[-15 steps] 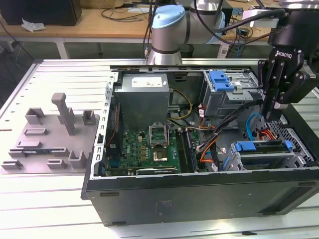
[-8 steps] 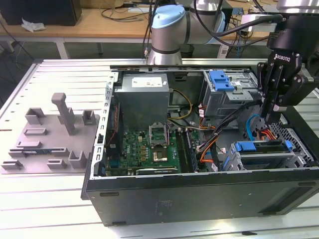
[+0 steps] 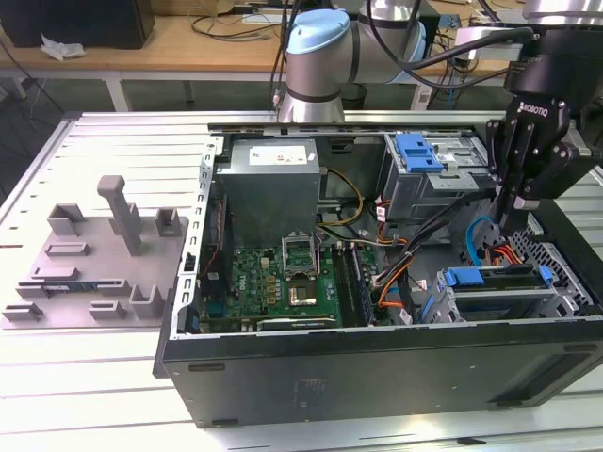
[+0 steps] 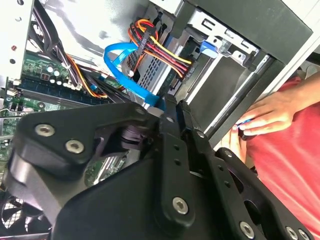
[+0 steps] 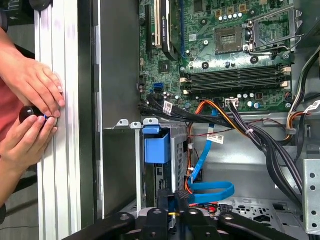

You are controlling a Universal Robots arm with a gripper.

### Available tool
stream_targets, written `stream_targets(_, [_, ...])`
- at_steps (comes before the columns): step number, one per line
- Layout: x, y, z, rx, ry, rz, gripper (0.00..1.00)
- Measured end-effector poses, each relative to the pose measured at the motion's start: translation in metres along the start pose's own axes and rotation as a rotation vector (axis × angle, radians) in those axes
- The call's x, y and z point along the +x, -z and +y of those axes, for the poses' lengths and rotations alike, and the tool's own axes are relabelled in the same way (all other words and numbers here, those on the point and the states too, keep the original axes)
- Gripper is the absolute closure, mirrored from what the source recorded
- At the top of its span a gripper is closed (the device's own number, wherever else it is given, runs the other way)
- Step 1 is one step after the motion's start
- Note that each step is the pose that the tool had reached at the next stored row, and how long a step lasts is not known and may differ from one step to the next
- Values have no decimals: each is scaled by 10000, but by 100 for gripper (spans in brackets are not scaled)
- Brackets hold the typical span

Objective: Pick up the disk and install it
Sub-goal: 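Insert the second disk wire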

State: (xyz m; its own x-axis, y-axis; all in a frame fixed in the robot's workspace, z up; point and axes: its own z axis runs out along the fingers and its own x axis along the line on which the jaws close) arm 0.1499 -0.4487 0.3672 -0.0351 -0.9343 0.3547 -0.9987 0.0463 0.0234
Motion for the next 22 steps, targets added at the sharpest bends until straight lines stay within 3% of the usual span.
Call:
stream_targets(1, [0,0,0,-3,-17,-2,84])
stream_targets(14, [1,-1,2,-9,-61,-12,84])
stream_targets(18, [36,-15,17,153,-119,-210,84])
stream_targets(22, [85,-33,19,186,-130,-240,84])
